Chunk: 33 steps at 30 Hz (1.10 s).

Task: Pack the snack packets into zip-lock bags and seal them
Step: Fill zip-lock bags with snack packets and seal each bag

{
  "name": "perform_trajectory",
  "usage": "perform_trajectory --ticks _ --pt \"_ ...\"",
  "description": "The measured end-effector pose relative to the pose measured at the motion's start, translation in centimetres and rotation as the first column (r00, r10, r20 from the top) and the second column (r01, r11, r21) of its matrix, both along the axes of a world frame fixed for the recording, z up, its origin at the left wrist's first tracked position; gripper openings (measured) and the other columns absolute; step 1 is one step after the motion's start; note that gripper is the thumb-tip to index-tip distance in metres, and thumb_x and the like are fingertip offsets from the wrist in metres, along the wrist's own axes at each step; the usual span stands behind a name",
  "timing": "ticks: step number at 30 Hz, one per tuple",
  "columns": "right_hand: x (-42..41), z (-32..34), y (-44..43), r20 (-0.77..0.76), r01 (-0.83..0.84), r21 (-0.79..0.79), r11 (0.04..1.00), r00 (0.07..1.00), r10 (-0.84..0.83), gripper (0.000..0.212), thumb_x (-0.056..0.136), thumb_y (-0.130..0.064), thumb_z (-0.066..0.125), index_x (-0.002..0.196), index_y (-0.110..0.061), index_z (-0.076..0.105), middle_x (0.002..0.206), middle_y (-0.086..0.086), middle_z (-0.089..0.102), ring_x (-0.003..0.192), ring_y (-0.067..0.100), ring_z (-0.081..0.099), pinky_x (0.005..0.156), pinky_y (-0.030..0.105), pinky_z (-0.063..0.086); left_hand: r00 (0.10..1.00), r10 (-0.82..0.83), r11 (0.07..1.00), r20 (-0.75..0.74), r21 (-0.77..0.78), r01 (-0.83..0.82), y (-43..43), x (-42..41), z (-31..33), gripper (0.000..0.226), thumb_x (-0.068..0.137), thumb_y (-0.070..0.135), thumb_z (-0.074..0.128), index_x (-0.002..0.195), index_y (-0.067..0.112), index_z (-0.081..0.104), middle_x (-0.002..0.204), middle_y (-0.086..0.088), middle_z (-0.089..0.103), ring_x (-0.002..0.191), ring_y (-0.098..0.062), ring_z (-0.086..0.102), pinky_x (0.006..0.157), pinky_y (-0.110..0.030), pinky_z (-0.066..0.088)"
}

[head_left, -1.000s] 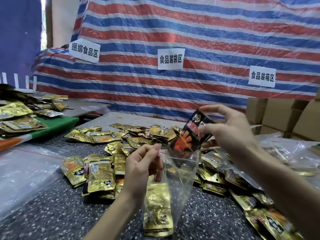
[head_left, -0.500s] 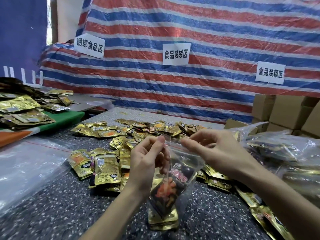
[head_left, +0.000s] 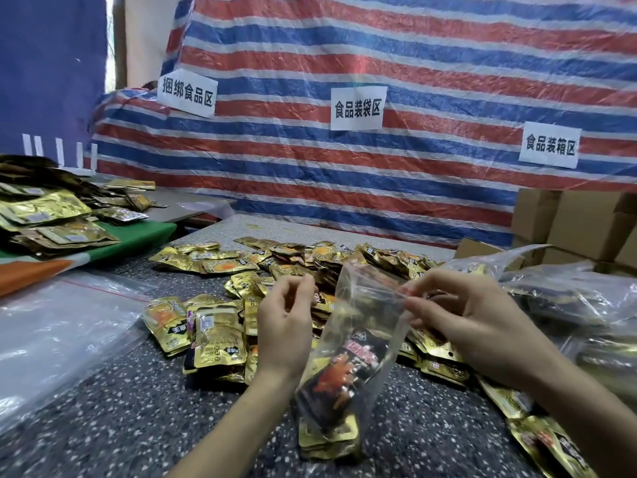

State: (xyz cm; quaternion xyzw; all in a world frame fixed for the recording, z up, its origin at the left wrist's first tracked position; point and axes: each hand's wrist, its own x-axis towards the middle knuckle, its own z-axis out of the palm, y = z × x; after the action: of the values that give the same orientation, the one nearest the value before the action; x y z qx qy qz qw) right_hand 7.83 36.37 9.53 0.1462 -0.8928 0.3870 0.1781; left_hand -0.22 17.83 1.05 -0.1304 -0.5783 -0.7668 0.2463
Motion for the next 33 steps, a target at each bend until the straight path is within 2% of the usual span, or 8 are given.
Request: perform_trajectory --ticks 3,6,11,16,19,25,30,33 --pt "-0.4 -0.2 0.3 -0.054 -0.142 -0.101 0.985 0.989 0.138 0.004 0.087 -0.013 0.068 0.087 -0.01 0.07 0.103 -0.008 0.075 0.096 0.014 0.071 0.088 0.04 0.06 0.992 -0.062 0.99 0.11 -0.122 0.076 0.3 -0.7 -0.5 0.023 0.102 0.035 0.048 0.108 0.022 0.065 0.102 0.013 0.066 0.092 0.008 0.059 0.071 -0.009 0.041" --pt "-1.0 0.1 0.9 -0.056 -0.292 -0.223 0.93 0.956 0.287 0.009 0.086 -0.005 0.065 0.082 0.003 0.064 0.115 -0.008 0.072 0.109 0.013 0.068 0.089 0.026 0.057 0.975 -0.155 0.967 0.158 -0.176 0.182 0.7 -0.8 -0.8 0.038 0.102 0.041 0.042 0.131 0.021 0.058 0.126 0.013 0.063 0.117 0.001 0.054 0.082 -0.013 0.039" --pt "-2.0 0.7 0.6 -0.085 -0.42 -0.57 0.707 0.885 0.457 0.005 0.071 0.003 0.055 0.075 0.004 0.054 0.122 0.018 0.067 0.113 0.038 0.066 0.092 0.047 0.057 0.968 -0.195 0.964 0.158 -0.149 0.219 0.7 -0.8 -0.4 0.035 0.101 0.039 0.045 0.121 0.02 0.066 0.115 0.005 0.072 0.11 -0.01 0.065 0.089 -0.026 0.05" --pt "-2.9 -0.2 0.4 -0.193 -0.455 -0.756 0.47 0.841 0.505 0.004 0.072 0.005 0.049 0.074 0.002 0.052 0.118 0.025 0.067 0.107 0.042 0.068 0.08 0.046 0.06 0.955 -0.265 0.958 0.132 -0.076 0.276 0.6 -0.5 -0.3 0.025 0.089 0.036 0.059 0.091 0.019 0.078 0.09 -0.003 0.076 0.083 -0.012 0.071 0.068 -0.018 0.052" --pt "-3.2 -1.1 1.1 -0.231 -0.418 -0.754 0.507 0.891 0.392 0.012 0.076 0.001 0.055 0.069 -0.007 0.061 0.113 0.019 0.069 0.104 0.036 0.07 0.079 0.041 0.06 0.973 -0.222 0.972 0.061 -0.058 0.226 0.3 -0.4 -0.2 0.02 0.081 0.035 0.065 0.082 0.019 0.078 0.087 -0.003 0.076 0.079 -0.012 0.069 0.066 -0.015 0.052" --pt "-3.4 -3.9 3.6 -0.314 -0.037 -0.333 0.942 0.946 -0.074 0.01 0.094 -0.008 0.058 0.089 -0.015 0.061 0.09 0.003 0.071 0.081 0.02 0.07 0.071 0.038 0.058 0.976 -0.205 0.976 -0.066 0.061 0.209 -0.5 0.3 0.7 0.015 0.069 0.032 0.073 0.083 0.026 0.076 0.089 -0.007 0.075 0.079 -0.019 0.071 0.064 -0.026 0.057" --pt "-3.0 -4.6 3.5 -0.354 -0.108 -0.484 0.868 0.932 -0.082 0.021 0.093 0.003 0.059 0.105 -0.014 0.062 0.085 0.008 0.072 0.076 0.021 0.072 0.062 0.023 0.058 0.949 -0.294 0.953 -0.115 0.041 0.3 -0.7 0.9 1.1 0.022 0.069 0.032 0.084 0.085 0.02 0.076 0.086 -0.008 0.072 0.077 -0.021 0.067 0.068 -0.025 0.057" --pt "-2.4 -4.4 3.2 -0.299 -0.15 -0.656 0.74 0.952 -0.071 0.026 0.086 -0.011 0.067 0.111 -0.015 0.062 0.089 0.009 0.077 0.08 0.02 0.076 0.064 0.022 0.059 0.948 -0.301 0.95 -0.107 0.053 0.308 -0.9 1.1 1.3 0.033 0.061 0.044 0.088 0.081 0.02 0.078 0.083 -0.01 0.072 0.076 -0.023 0.068 0.069 -0.028 0.058"
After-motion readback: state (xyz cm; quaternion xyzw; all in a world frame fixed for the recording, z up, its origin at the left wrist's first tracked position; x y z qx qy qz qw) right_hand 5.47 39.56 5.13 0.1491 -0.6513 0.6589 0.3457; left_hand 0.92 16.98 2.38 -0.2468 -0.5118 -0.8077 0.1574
